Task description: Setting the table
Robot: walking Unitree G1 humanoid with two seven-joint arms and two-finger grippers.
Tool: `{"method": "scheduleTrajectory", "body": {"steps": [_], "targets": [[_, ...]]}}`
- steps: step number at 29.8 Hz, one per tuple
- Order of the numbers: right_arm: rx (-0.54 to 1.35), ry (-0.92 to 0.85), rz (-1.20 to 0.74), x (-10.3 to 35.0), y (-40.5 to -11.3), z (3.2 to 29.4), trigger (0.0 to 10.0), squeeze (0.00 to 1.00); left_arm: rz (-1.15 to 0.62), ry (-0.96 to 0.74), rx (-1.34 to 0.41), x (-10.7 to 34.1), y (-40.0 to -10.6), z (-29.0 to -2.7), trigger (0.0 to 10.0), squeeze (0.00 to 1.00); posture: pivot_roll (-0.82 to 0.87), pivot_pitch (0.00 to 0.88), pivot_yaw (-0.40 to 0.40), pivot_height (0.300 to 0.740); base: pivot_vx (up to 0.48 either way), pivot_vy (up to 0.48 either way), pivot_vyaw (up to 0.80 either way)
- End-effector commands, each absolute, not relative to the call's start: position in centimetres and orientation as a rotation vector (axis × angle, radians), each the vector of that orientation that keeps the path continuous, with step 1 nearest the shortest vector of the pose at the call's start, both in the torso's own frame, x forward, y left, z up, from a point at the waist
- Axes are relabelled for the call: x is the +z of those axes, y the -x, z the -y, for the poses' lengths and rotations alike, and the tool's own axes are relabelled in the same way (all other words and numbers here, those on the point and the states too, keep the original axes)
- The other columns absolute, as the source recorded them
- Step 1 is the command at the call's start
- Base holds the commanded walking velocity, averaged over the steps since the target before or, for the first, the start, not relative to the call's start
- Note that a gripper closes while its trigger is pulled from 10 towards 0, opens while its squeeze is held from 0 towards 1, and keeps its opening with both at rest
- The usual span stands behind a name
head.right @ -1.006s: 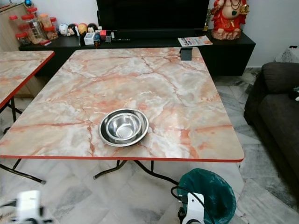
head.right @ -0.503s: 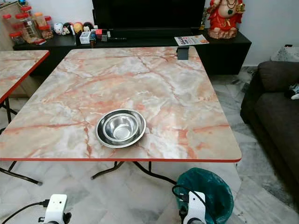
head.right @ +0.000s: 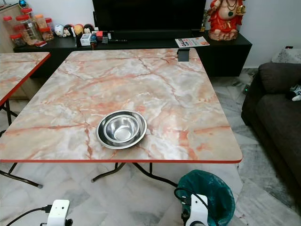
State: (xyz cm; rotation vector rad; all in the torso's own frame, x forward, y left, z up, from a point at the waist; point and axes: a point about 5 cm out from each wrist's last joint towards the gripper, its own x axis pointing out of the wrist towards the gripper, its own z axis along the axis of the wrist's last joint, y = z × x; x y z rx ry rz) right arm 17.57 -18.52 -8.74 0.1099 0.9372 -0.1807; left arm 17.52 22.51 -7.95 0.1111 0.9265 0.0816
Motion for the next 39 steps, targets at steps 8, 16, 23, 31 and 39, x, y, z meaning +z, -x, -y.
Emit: {"method": "scheduleTrajectory", "body": {"steps": [8,16,23,31,39], "targets": [[-0.164,-0.128,-0.941,-8.78,-17.69,17.76,10.0,0.0,-0.96,-0.125,0.117,-8.18,-16.81,-23.2,10.0,0.0,0.06,0.0,0.041,0.74,0.0,0.297,0.0],[-0.168,-0.132,-0.93,-8.64,-17.94,17.86,10.0,0.0,-0.984,-0.128,0.124,-8.52,-16.02,-23.24,10.0,0.0,0.05,0.0,0.039,0.74,0.0,0.316,0.0],[-0.164,-0.132,-0.923,-8.52,-18.21,17.79,10.0,0.0,-0.976,-0.124,0.13,-8.41,-16.32,-23.21,10.0,0.0,0.05,0.0,0.034,0.74,0.0,0.318,0.0],[-0.169,-0.133,-0.917,-8.42,-18.36,18.04,10.0,0.0,-0.975,-0.124,0.126,-8.41,-16.43,-23.02,10.0,0.0,0.04,0.0,0.032,0.74,0.0,0.317,0.0],[-0.164,-0.135,-0.921,-8.5,-18.24,17.86,10.0,0.0,-0.977,-0.128,0.126,-8.44,-16.38,-23.0,10.0,0.0,0.05,0.0,0.032,0.74,0.0,0.318,0.0]]}}
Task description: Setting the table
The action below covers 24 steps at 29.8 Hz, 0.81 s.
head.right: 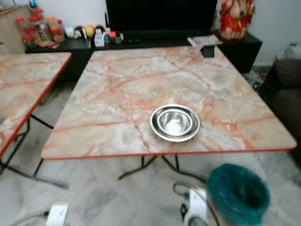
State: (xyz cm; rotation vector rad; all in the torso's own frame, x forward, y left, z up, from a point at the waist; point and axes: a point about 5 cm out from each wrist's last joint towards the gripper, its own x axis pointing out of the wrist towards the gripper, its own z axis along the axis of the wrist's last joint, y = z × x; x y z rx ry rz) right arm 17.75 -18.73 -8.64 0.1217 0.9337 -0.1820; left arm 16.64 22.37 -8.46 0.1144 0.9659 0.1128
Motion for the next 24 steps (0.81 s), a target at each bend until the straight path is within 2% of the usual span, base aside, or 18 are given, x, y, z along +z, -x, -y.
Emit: {"method": "scheduleTrajectory", "body": {"steps": [1,24], "targets": [[-0.164,-0.135,-0.921,-8.49,-18.26,17.82,10.0,0.0,-0.977,-0.129,0.126,-8.43,-16.38,-23.01,10.0,0.0,0.05,0.0,0.032,0.74,0.0,0.319,0.0],[-0.17,-0.164,-0.917,-8.49,-18.41,17.09,10.0,0.0,-0.969,-0.162,0.109,-8.0,-17.11,-23.54,10.0,0.0,0.07,0.0,0.06,0.74,0.0,0.337,0.0]]}}
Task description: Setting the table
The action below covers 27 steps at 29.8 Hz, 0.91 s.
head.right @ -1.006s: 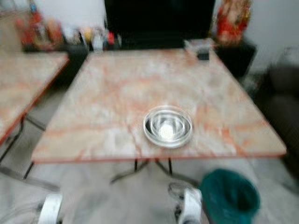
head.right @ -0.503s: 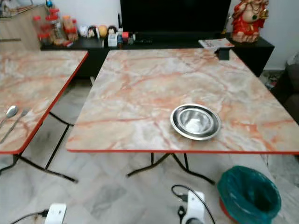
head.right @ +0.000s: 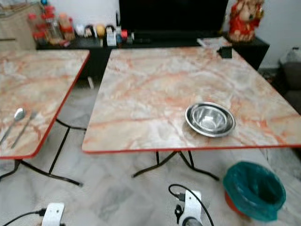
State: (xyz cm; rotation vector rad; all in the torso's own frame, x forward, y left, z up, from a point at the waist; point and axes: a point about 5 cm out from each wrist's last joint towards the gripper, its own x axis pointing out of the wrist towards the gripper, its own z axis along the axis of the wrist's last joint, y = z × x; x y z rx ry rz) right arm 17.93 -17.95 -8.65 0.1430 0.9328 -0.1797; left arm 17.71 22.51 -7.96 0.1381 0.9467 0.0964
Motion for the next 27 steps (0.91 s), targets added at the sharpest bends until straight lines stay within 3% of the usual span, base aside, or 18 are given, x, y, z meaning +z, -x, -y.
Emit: {"method": "scheduleTrajectory", "body": {"steps": [1,27], "targets": [[-0.17,-0.166,-0.917,-8.5,-18.39,17.06,10.0,0.0,-0.968,-0.164,0.109,-7.98,-17.14,-23.56,10.0,0.0,0.08,0.0,0.058,0.74,0.0,0.39,0.0],[-0.162,-0.174,-0.926,-8.62,-18.22,16.67,10.0,0.0,-0.971,-0.175,0.119,-8.03,-16.77,-23.96,10.0,0.0,0.11,0.0,0.048,0.74,0.0,0.383,0.0]]}}
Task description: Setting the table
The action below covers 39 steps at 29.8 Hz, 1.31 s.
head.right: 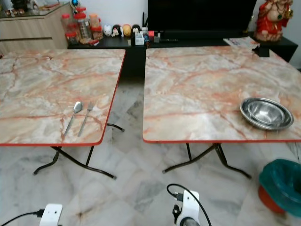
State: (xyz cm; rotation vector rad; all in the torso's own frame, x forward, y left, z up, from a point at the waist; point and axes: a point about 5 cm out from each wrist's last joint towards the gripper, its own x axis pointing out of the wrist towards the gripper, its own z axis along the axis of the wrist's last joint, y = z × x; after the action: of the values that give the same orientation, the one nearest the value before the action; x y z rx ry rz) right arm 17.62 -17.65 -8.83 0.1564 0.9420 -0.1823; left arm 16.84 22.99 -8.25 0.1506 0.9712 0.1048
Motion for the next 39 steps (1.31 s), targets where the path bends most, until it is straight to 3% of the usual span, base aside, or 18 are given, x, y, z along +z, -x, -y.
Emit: {"method": "scheduleTrajectory", "body": {"steps": [1,39], "targets": [[-0.163,-0.175,-0.926,-8.62,-18.22,16.66,10.0,0.0,-0.971,-0.175,0.118,-8.03,-16.77,-23.96,10.0,0.0,0.11,0.0,0.048,0.74,0.0,0.379,0.0],[-0.152,-0.154,-0.92,-8.58,-18.24,16.92,10.0,0.0,-0.977,-0.19,0.089,-8.17,-16.7,-23.51,10.0,0.0,0.08,0.0,0.044,0.74,0.0,0.38,0.0]]}}
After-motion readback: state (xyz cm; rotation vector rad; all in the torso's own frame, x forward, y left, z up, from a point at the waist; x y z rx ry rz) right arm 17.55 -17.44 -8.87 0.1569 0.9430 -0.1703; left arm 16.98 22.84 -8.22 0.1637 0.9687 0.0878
